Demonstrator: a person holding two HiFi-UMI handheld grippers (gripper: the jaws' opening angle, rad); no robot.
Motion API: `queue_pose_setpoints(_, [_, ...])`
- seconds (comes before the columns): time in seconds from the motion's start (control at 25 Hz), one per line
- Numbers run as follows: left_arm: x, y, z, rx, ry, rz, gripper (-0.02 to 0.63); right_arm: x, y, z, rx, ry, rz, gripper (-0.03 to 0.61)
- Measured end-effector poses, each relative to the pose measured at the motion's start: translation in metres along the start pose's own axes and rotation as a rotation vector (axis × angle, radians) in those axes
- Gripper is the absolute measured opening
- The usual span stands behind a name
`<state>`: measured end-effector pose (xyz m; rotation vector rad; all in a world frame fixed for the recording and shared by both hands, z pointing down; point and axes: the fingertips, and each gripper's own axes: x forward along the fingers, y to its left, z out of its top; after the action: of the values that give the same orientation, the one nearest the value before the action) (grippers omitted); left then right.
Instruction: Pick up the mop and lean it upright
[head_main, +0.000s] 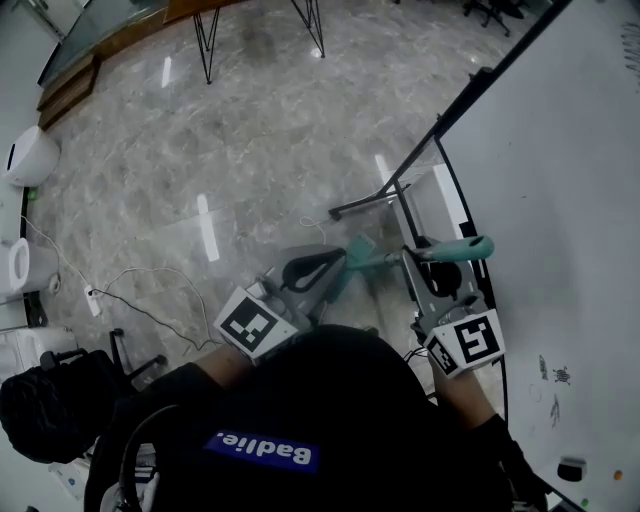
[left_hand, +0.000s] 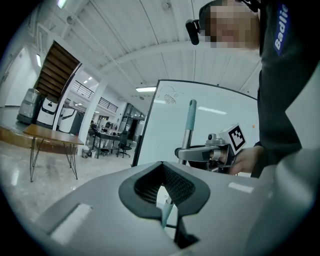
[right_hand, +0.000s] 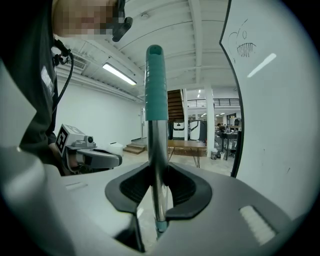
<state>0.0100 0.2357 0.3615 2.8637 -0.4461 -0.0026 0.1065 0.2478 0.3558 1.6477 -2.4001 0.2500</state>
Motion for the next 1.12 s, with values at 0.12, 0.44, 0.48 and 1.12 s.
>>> queue_pose_setpoints(0.12, [-0.013,0.012,0.001,0.015,-0.001,-0.001,0.019,0.019,0.008,0.003,-0.001,-0.015,-0.008,0.103])
queue_pose_setpoints(0.44, [-0.066,0.061,0.015,-0.002,-0.044,0.073,0.020,0.085,0.050,0.035,-0.031,-0.026,0.040,0.101])
queue_pose_setpoints(0.48, [-0.071,0.065,0.016,-0.004,-0.049,0.087,0.020,0.092,0.055,0.038,-0.038,-0.028,0.057,0.101])
queue_pose_setpoints(1.12, [-0.118,0.159,0.036,0.011,-0.087,0.311,0.019,0.208,0.111,0.072,-0.057,-0.046,0.304,0.101])
